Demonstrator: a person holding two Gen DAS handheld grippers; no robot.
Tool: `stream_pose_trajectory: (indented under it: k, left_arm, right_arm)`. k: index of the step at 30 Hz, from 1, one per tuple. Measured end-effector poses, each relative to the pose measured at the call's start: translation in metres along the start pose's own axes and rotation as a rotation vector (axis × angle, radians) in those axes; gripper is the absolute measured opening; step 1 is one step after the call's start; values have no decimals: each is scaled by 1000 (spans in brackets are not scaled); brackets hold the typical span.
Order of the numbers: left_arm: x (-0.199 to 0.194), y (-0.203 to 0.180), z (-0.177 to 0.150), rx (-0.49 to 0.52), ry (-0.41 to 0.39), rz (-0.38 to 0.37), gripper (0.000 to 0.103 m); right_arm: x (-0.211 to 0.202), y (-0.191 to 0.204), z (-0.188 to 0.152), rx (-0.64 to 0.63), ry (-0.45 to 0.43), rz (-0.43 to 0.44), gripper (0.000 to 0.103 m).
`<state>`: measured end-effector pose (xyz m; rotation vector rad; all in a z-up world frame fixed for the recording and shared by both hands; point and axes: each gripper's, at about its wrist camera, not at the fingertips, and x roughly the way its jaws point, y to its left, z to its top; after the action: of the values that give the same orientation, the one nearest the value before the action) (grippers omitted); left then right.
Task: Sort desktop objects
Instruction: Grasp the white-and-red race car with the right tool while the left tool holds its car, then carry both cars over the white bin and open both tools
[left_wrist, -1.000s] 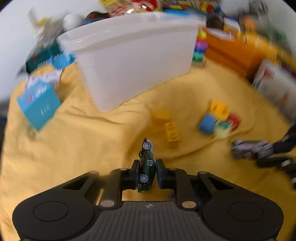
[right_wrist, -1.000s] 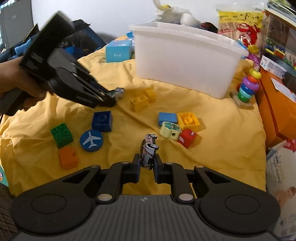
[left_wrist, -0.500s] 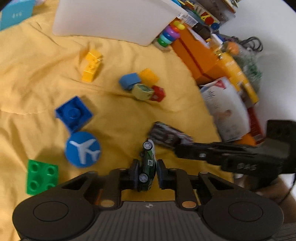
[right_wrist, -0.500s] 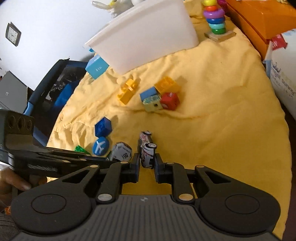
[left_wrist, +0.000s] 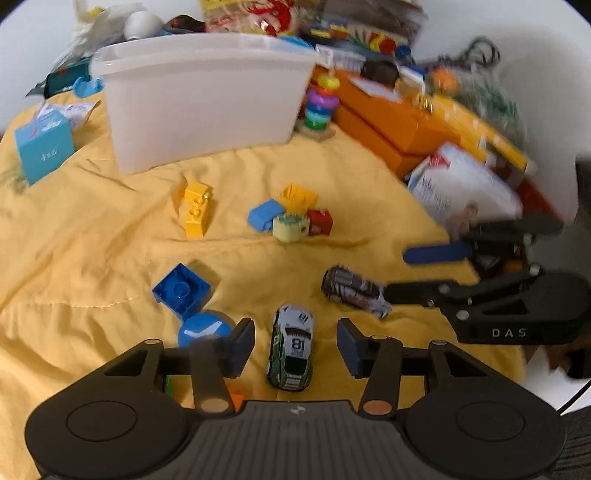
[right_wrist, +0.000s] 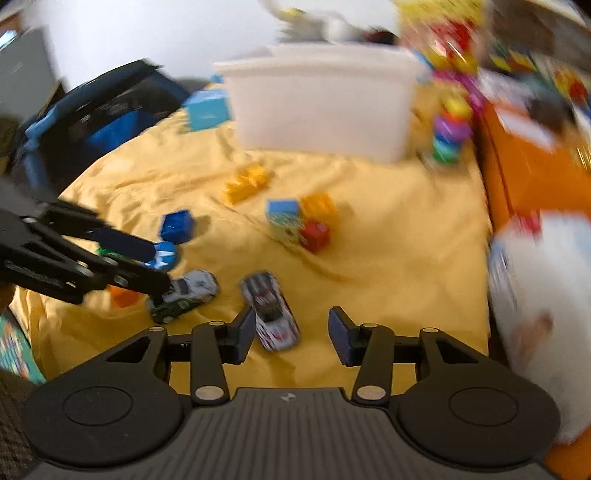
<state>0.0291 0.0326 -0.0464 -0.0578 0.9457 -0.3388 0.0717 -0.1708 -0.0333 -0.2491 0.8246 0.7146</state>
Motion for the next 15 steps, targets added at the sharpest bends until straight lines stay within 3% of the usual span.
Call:
stream_pose_trajectory:
  k: [6,8,10,13,15]
  left_arm:
    - [22,-7,-8,67,66,15,51]
    - [26,-10,-12,100,59,26,49]
    - [27,-16,-12,164,62,57,34]
    - [20,-14,-8,171,61,42,33]
    - [8,-14,0,187,18,53,33]
  right_arm:
    - [32,27,5,-225,36,-49,44]
    - [41,28,3,-227,57,-38,40]
    - [46,28,-2,-219,57,-37,40]
    - [43,24,-1,-163,67,-8,35]
    - [38,22,3,-146,78,10,35]
